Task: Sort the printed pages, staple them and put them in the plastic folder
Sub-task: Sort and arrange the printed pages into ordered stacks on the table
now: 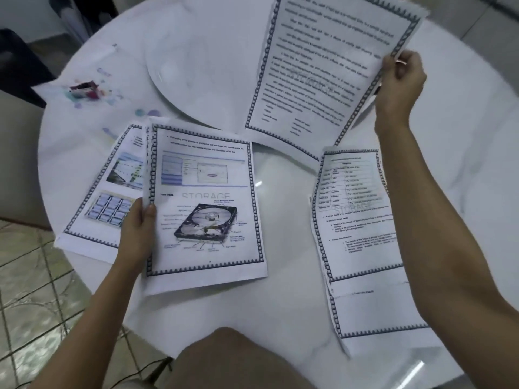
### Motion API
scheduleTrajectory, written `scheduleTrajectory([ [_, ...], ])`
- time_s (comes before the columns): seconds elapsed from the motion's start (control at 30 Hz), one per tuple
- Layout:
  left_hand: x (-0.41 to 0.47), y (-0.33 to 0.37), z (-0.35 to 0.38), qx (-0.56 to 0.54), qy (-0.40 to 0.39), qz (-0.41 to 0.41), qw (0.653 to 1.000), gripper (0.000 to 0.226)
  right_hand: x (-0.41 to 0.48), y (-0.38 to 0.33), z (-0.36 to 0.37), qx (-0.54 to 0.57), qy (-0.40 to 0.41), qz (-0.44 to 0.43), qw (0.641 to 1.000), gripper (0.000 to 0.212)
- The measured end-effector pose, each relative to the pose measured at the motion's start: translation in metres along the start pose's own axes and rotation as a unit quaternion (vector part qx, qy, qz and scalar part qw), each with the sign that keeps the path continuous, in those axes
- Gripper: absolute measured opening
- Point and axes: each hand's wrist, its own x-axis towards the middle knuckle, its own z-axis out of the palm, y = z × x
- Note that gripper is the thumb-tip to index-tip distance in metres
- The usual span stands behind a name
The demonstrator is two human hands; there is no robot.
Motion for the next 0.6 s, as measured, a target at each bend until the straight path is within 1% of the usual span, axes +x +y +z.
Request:
scheduleTrajectory([
  [0.07,0.002,0.002,-0.010,-0.004,0.005,0.010,1.000,0.029,-0.002,-0.008,-0.001,0.025,0.030,0.005,0.999,0.016],
  [0.13,0.003,0.004,-0.019,-0.001,0.014,0.020,1.000,0.025,-0.005,-0.013,-0.002,0.044,0.058,0.020,0.997,0.018],
  [0.2,0.005,0.005,-0.027,-0.001,0.022,0.029,0.999,0.026,-0.008,-0.017,-0.002,0.062,0.074,0.043,0.994,0.020],
  [0.27,0.006,0.006,-0.034,-0.013,0.026,0.031,0.999,0.025,-0.013,-0.019,-0.003,0.070,0.081,0.071,0.992,0.020],
  [0.37,0.009,0.004,-0.044,-0.023,0.020,0.042,0.999,0.016,-0.022,-0.019,-0.004,0.074,0.086,0.106,0.988,0.016],
  [0.6,0.015,-0.010,-0.058,-0.059,-0.001,0.049,0.997,0.015,-0.054,-0.009,-0.011,0.117,0.080,0.188,0.972,0.013],
])
